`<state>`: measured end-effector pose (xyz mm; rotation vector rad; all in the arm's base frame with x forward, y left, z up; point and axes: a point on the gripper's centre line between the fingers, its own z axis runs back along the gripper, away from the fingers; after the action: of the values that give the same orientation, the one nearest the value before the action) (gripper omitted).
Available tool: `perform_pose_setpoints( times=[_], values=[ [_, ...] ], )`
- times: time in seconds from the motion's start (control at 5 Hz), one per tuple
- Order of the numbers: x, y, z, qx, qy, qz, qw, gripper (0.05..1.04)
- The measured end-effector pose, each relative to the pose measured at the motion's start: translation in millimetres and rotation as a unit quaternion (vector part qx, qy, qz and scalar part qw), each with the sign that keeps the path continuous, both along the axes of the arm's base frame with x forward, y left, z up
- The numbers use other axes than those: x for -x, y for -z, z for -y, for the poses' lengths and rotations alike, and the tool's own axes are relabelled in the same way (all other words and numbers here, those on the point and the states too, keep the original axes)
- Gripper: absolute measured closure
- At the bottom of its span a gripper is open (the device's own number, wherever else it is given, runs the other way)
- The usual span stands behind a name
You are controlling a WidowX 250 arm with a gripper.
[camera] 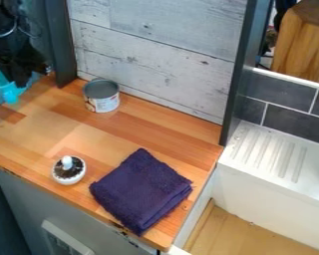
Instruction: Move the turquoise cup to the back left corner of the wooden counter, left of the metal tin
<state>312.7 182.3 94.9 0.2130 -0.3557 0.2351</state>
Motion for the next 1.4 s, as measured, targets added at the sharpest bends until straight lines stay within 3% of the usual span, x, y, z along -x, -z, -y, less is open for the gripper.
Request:
perform_pose_setpoints(
  times=[0.2,0.6,0.8,1.0,1.2,1.4],
  values=[
    [-16,15.9,-1,0.030,-0.009,-0.010,0.9995,0.999],
    [-50,44.7,13,0.052,-0.003,-0.021,0.9984,0.999],
    [-60,59.1,8,0.059,-0.010,-0.031,0.9978,0.999],
    [-73,59.5,-1,0.051,-0.008,-0.045,0.9977,0.999],
    [-82,58.7,-4,0.058,0.006,-0.058,0.9966,0.978],
    [-82,57.0,-19,0.069,0.012,-0.079,0.9944,0.798]
  ],
)
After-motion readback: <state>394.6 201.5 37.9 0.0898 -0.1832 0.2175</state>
